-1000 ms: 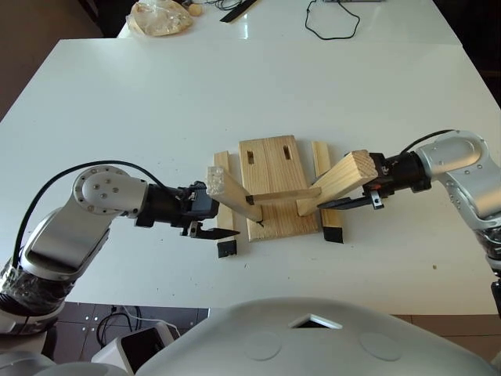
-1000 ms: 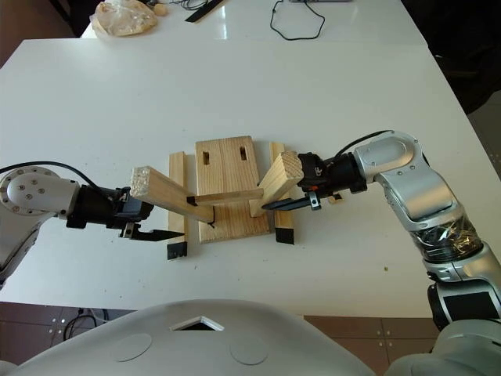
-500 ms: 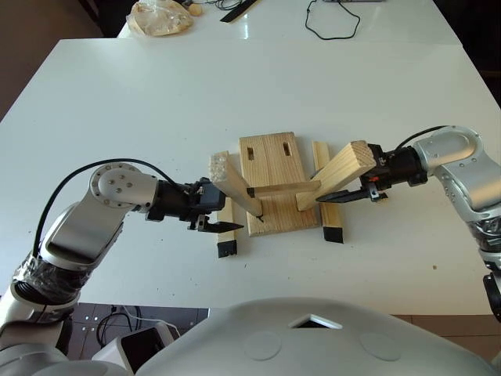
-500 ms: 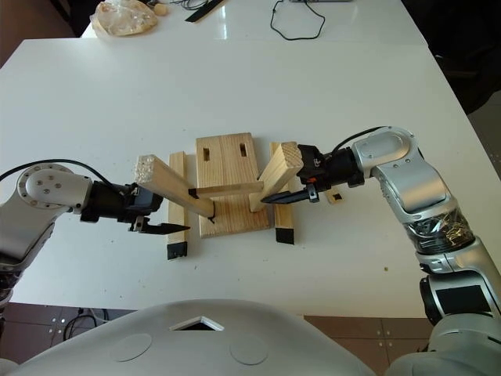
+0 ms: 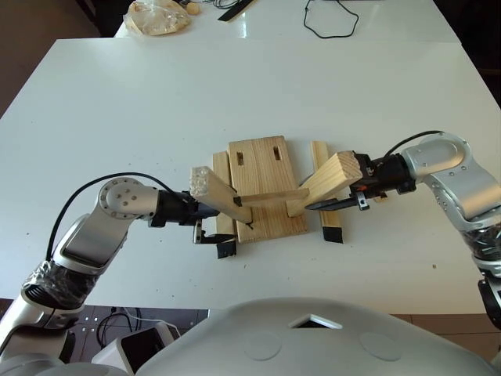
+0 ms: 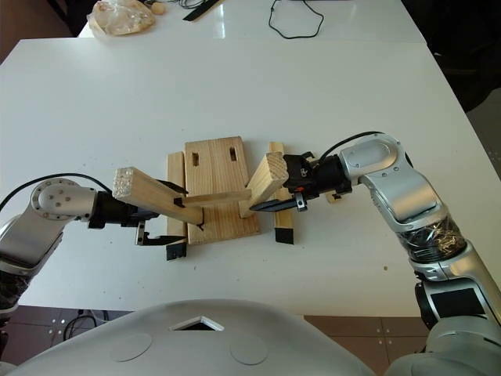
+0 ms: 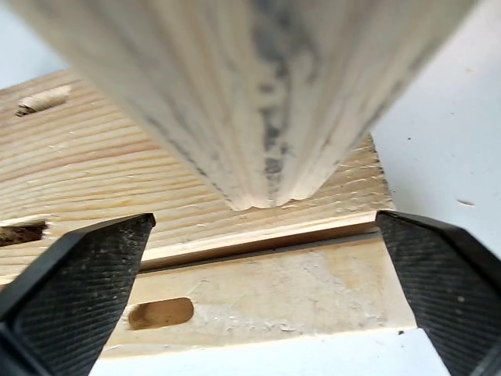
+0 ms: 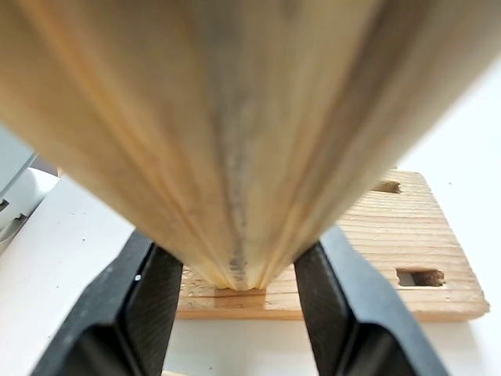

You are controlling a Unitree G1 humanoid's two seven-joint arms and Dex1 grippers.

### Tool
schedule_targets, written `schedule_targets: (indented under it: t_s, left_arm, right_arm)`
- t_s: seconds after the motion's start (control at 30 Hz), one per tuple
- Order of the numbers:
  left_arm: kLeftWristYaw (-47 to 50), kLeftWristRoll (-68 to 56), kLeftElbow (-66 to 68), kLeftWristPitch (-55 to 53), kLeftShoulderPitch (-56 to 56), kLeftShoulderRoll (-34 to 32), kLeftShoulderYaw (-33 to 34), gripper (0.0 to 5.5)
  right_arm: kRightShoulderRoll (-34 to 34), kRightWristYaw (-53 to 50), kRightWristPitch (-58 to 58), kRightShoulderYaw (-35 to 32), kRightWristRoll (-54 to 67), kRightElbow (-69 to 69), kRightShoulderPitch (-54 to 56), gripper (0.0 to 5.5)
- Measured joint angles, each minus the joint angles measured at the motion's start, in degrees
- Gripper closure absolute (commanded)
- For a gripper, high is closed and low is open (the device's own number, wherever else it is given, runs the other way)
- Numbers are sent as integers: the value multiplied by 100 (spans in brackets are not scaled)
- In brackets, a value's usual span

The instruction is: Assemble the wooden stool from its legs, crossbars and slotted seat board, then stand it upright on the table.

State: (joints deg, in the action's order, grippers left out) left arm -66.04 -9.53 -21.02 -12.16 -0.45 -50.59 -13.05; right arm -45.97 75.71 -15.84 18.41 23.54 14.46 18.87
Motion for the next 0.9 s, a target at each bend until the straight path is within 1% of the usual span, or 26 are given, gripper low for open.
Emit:
schedule_targets:
  t_s: [0.03,0.1,0.2,0.27,0.4,0.53,0.63,0.83,0.9]
  left_arm:
    - [3,15,26,61,40,-9,1,10]
    - [2,115,127,207,201,-83,0,10]
    - [8,150,269,420,262,-119,36,10]
    - [36,140,277,424,283,-118,62,10]
    - [114,129,277,423,302,-115,118,10]
    - [235,139,277,401,312,-92,221,10]
    - [248,152,291,415,376,-93,231,10]
    - [244,82,510,660,482,-115,278,10]
    - [185,-127,567,539,573,-146,369,10]
  right_arm:
    - [23,-26,-11,-9,-8,1,-2,311]
    - [72,-171,-51,-27,-115,-8,-15,291]
    - [74,-290,-144,-44,-221,-115,-74,242]
    - [76,-311,-147,-68,-224,-107,-92,230]
    - [61,-243,-153,-75,-221,-16,-115,230]
    - [-245,-21,23,-185,-330,46,-312,230]
    - [-445,36,287,-284,-542,-194,-485,230]
    - [-274,-112,579,-295,-808,-838,-541,230]
    - [-32,-201,592,-267,-816,-927,-503,230]
